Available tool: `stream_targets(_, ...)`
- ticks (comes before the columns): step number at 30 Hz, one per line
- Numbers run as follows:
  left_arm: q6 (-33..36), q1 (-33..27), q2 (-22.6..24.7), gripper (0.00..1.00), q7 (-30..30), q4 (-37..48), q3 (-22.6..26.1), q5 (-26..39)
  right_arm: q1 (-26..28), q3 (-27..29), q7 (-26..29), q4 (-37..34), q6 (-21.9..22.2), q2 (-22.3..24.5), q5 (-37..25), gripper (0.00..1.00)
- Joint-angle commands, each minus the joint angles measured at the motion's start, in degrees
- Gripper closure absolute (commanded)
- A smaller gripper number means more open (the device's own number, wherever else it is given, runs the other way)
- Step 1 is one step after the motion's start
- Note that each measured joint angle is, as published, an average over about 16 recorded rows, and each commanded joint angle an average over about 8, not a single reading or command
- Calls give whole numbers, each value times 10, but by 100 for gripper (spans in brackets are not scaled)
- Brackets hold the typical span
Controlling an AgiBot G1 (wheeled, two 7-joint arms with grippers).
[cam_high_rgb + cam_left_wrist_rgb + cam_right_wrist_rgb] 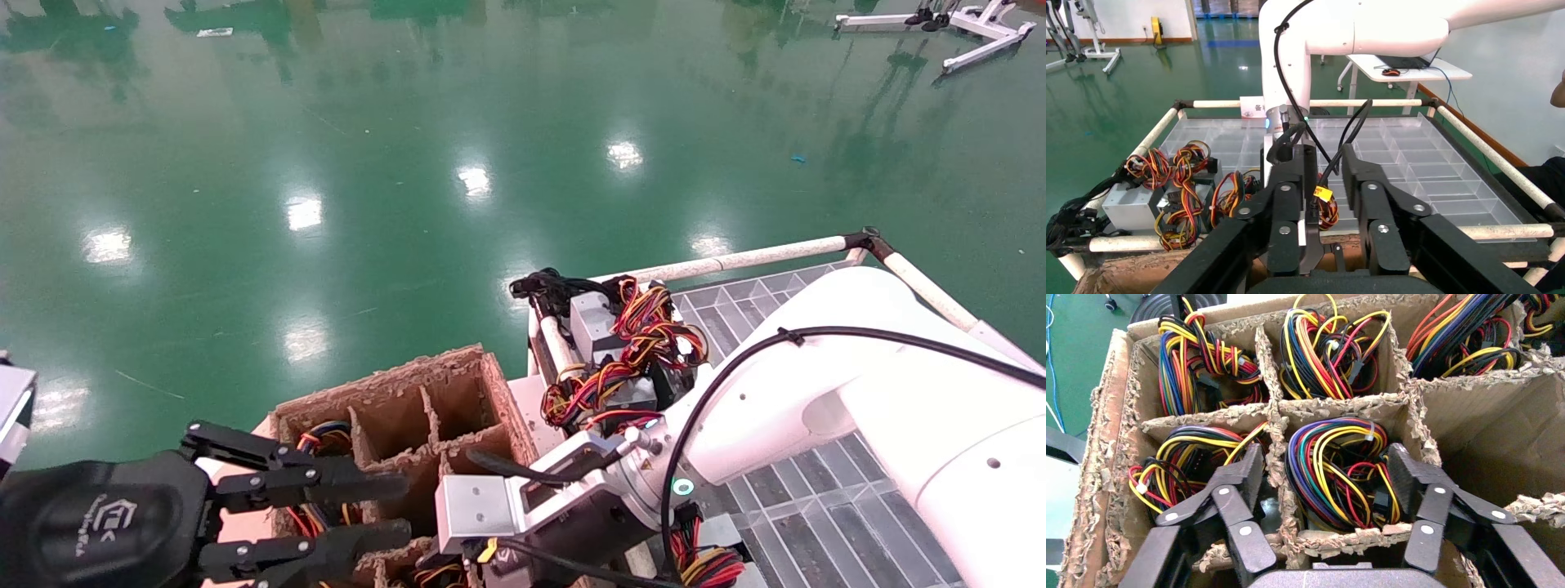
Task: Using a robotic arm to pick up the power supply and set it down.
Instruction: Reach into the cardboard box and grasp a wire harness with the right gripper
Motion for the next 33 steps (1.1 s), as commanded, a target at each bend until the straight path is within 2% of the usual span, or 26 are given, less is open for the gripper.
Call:
stream_targets(1, 0, 0, 0, 0, 0, 0, 0, 0, 2, -5, -1, -2, 2, -1, 2, 100)
stream_targets(19, 0, 0, 0, 0, 0, 0, 1, 0, 9, -39, -3, -13, 10, 0, 19, 100)
stream_targets(33, 0, 0, 0, 0, 0, 0, 1, -1, 11, -45, -2, -17, -8, 11, 58, 100)
